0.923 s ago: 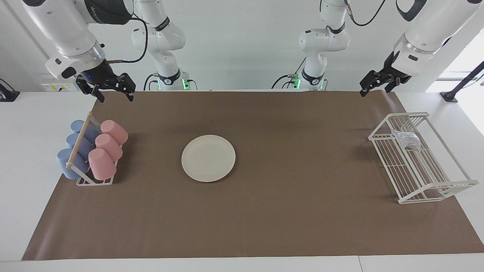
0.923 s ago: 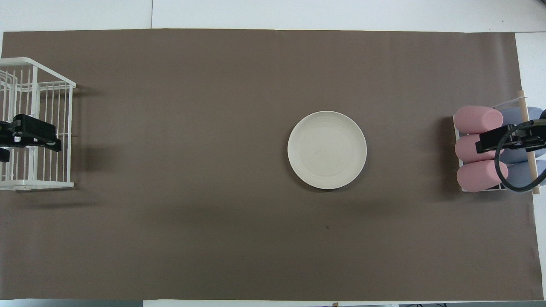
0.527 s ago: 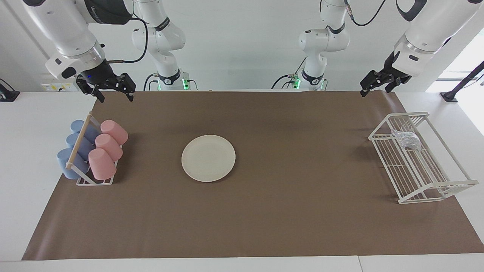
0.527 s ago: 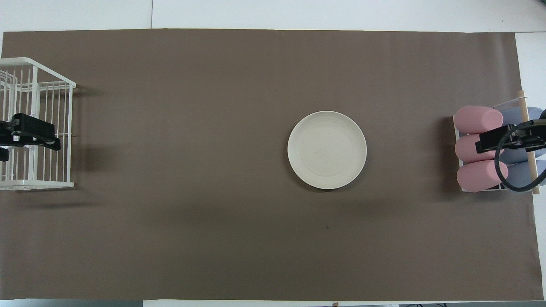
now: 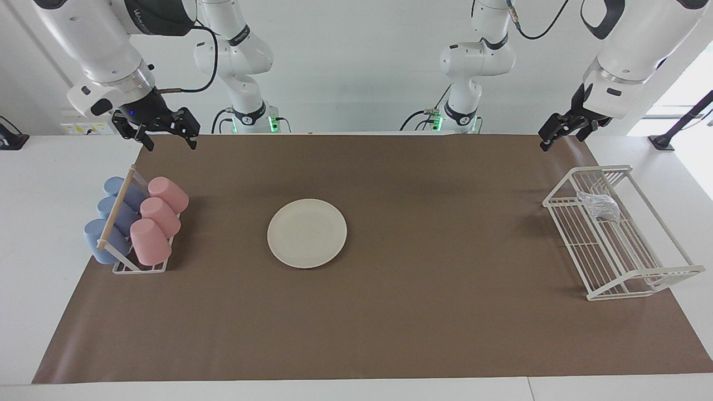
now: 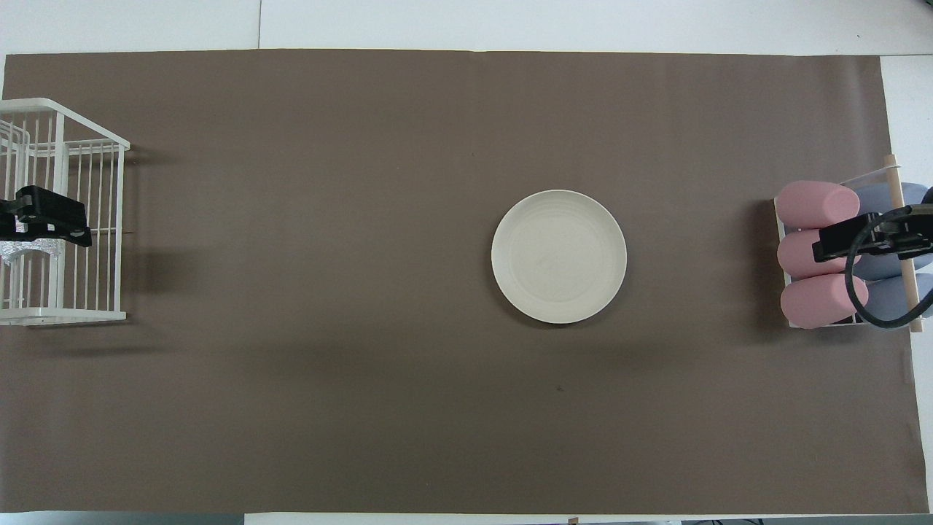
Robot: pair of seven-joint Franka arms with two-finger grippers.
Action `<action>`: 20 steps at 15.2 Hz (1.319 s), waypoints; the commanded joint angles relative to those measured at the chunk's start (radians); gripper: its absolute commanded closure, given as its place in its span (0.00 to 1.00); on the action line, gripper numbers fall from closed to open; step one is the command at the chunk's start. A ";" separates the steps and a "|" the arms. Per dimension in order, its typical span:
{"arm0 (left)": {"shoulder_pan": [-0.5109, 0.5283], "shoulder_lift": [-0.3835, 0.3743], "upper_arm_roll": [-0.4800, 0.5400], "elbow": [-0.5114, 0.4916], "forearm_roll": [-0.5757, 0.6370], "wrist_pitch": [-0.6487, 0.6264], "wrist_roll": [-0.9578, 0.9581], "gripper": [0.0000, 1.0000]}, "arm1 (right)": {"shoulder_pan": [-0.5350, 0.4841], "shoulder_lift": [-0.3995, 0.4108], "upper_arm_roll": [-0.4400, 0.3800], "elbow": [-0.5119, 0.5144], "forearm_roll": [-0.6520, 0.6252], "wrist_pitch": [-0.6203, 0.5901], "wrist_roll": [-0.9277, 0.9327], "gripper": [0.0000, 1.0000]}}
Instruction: Wipe plate with sponge
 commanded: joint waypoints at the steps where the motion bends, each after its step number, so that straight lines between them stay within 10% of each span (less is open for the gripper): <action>1: -0.055 0.008 0.004 -0.097 0.165 0.079 -0.023 0.00 | -0.006 -0.003 0.009 0.003 0.006 0.010 0.024 0.00; 12: -0.126 0.336 0.004 -0.157 0.839 0.207 -0.093 0.00 | 0.012 -0.014 0.015 -0.016 0.009 -0.007 0.399 0.00; 20: -0.108 0.358 0.002 -0.142 0.869 0.227 -0.090 0.01 | 0.017 -0.031 0.071 -0.045 0.037 -0.011 0.878 0.00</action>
